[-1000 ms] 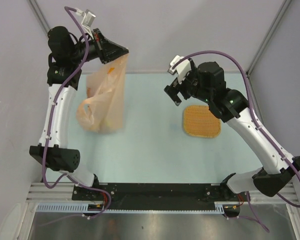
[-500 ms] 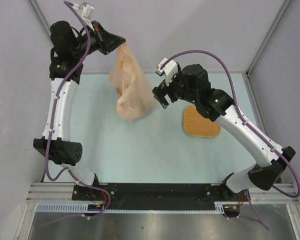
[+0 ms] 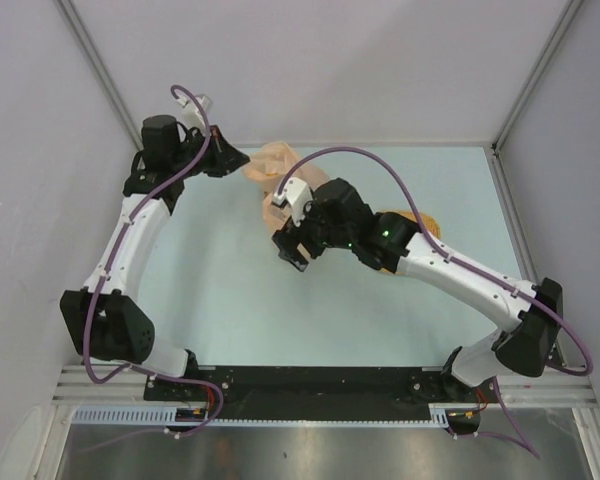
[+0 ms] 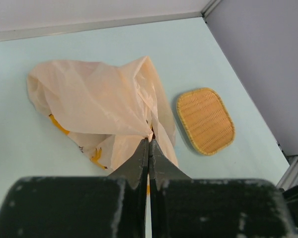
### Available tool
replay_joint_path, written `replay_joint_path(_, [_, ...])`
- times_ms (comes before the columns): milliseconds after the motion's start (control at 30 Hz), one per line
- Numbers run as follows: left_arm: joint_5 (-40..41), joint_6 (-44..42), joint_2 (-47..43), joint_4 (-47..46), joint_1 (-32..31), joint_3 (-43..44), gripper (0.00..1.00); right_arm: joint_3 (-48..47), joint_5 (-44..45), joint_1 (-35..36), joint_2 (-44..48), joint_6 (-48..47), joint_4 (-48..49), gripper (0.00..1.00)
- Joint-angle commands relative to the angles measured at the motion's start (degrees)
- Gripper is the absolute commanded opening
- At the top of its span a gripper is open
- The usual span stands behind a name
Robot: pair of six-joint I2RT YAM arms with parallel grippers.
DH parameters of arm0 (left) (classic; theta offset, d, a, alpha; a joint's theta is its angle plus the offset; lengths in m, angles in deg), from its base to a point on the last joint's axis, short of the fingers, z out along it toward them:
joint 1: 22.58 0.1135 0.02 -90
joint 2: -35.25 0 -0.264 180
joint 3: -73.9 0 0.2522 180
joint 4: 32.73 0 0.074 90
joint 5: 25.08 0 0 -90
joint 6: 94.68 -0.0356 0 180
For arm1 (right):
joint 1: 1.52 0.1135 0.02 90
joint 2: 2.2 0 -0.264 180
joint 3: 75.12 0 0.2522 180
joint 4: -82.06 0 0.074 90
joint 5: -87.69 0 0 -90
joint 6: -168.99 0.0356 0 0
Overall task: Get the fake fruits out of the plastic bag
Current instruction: Place the plastic bag at the center of the board.
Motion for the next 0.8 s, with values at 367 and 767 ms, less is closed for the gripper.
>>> replay_joint_path(367, [4.86,5.04,-4.99,-5.10,0.40,-1.48,0.00,-4.55,23.47,4.76,-16.03,1.28,17.68,0.82])
replay_joint_path(767, [6.89,-0.84,3.78,-3.43,1.72,9.92,0.00,-26.25,29.03,-6.21,-26.21,-4.96,22.87,0.00])
